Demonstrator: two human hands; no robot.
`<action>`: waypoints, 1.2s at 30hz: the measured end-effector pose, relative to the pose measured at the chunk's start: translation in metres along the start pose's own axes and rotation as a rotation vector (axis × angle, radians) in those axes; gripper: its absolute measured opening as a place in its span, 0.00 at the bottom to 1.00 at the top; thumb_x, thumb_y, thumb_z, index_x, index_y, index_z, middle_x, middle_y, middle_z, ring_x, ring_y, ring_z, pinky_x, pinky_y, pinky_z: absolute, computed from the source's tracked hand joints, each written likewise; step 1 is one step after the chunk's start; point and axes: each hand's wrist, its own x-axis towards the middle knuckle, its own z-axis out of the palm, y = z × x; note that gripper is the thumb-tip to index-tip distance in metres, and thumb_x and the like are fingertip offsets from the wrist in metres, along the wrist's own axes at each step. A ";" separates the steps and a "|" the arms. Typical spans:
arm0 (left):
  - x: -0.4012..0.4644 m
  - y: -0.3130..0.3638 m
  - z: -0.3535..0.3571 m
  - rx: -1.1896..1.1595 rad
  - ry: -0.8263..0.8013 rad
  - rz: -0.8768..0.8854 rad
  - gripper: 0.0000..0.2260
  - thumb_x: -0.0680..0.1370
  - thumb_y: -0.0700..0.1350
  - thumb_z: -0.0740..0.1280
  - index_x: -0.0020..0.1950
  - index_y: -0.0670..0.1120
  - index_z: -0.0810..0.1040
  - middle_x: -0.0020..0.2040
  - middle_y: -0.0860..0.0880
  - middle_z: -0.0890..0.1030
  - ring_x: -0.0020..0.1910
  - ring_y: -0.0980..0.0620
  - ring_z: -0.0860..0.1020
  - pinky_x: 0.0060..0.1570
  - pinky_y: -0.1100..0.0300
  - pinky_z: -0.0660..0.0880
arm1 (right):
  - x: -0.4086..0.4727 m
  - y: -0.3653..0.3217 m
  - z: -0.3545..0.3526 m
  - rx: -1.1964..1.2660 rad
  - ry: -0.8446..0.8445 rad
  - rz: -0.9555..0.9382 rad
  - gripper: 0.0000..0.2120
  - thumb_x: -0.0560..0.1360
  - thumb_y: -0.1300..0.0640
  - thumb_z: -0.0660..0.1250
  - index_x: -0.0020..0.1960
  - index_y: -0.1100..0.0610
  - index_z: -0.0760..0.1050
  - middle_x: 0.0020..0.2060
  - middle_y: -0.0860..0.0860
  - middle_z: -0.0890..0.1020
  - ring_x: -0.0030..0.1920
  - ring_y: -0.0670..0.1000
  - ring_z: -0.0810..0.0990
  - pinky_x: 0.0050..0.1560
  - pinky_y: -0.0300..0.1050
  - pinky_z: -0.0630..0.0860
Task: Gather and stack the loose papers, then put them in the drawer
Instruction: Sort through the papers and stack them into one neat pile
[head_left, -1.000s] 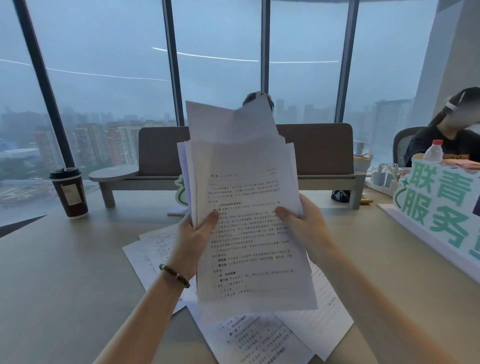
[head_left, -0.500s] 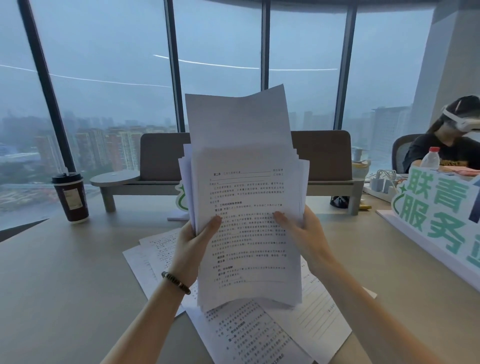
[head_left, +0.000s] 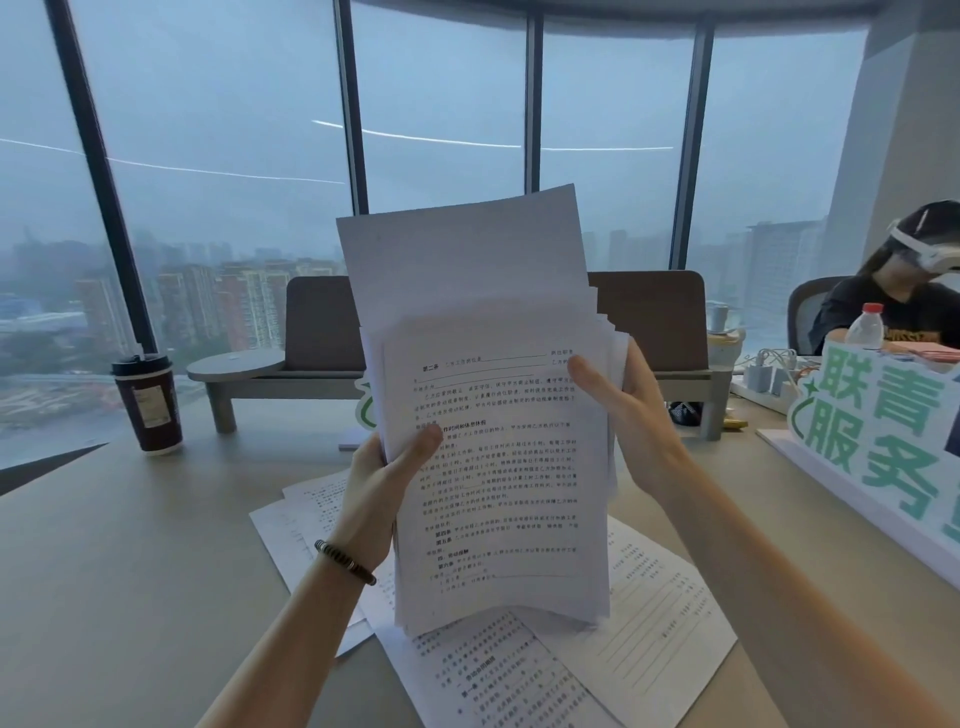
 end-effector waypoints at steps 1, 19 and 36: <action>0.000 0.000 0.000 -0.003 0.001 -0.002 0.12 0.73 0.44 0.73 0.55 0.45 0.81 0.52 0.43 0.85 0.50 0.41 0.84 0.48 0.44 0.81 | 0.003 -0.004 0.000 0.001 0.006 -0.018 0.29 0.72 0.45 0.73 0.69 0.49 0.66 0.55 0.50 0.81 0.49 0.46 0.84 0.44 0.46 0.84; 0.002 0.002 0.001 -0.061 -0.032 -0.098 0.14 0.73 0.47 0.69 0.57 0.45 0.81 0.53 0.41 0.85 0.51 0.40 0.84 0.51 0.43 0.80 | 0.033 -0.052 0.008 -0.355 0.013 -0.430 0.34 0.79 0.57 0.68 0.77 0.38 0.55 0.59 0.43 0.80 0.54 0.46 0.83 0.48 0.40 0.82; 0.001 -0.001 -0.003 -0.077 -0.124 -0.122 0.18 0.66 0.55 0.78 0.52 0.51 0.85 0.56 0.40 0.84 0.54 0.38 0.83 0.49 0.42 0.81 | 0.033 -0.059 0.001 -0.328 0.063 -0.284 0.26 0.75 0.64 0.66 0.67 0.42 0.68 0.46 0.47 0.80 0.43 0.49 0.81 0.47 0.55 0.84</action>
